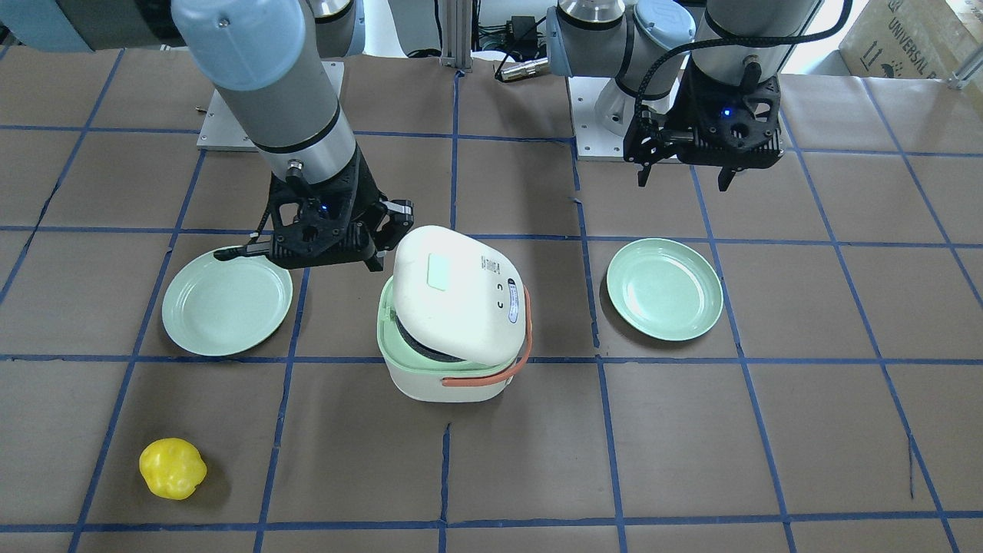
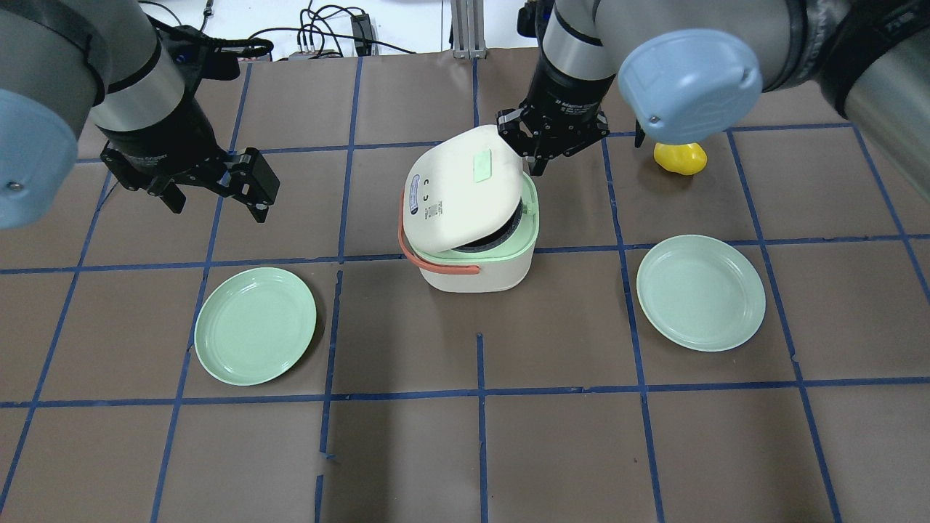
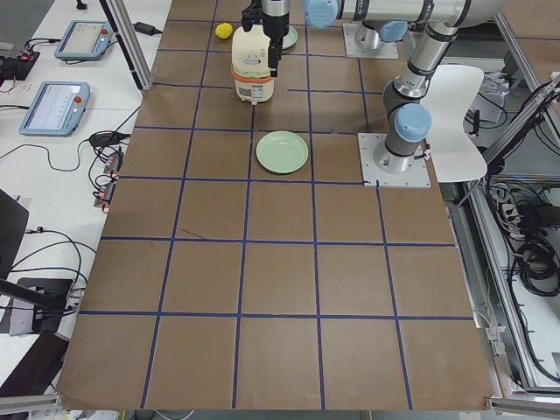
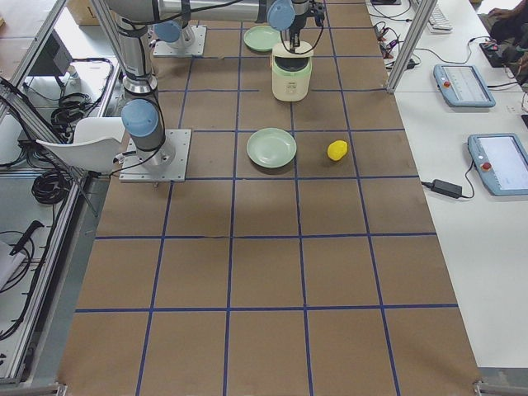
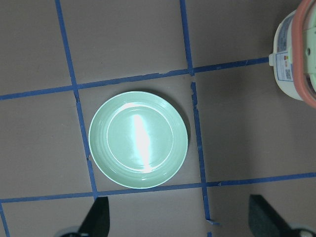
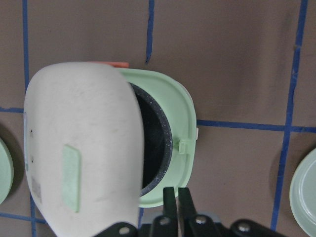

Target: Press rice cooker button

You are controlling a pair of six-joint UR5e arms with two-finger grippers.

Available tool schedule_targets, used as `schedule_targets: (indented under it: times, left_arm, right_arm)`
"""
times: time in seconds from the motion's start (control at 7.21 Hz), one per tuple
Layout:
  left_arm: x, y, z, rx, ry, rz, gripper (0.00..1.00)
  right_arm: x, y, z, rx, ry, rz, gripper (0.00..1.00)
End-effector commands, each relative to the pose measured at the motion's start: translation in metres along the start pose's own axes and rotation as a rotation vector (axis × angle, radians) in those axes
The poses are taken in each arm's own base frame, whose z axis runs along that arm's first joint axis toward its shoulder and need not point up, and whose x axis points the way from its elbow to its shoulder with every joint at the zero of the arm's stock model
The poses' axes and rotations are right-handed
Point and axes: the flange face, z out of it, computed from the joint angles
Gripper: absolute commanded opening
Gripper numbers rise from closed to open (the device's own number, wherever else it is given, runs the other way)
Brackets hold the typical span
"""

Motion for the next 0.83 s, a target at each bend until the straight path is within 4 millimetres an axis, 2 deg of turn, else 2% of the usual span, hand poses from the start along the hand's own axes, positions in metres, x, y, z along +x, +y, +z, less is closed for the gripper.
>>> schedule_targets:
  times: [0.0, 0.14, 0.55, 0.69]
  left_arm:
    - [0.000, 0.000, 0.000, -0.001, -0.001, 0.000, 1.00]
    - [0.000, 0.000, 0.000, 0.000, 0.000, 0.000, 1.00]
    - [0.000, 0.000, 0.000, 0.000, 0.000, 0.000, 1.00]
    - [0.001, 0.000, 0.000, 0.000, 0.000, 0.002, 1.00]
  right_arm:
    - [0.027, -0.014, -0.035, 0.051, 0.056, -0.047, 1.00]
    - [0.038, -0.017, -0.038, 0.063, 0.129, -0.039, 1.00]
    - [0.074, -0.018, -0.055, 0.092, 0.126, 0.037, 1.00]
    - [0.076, -0.018, -0.052, 0.091, 0.125, 0.045, 1.00]
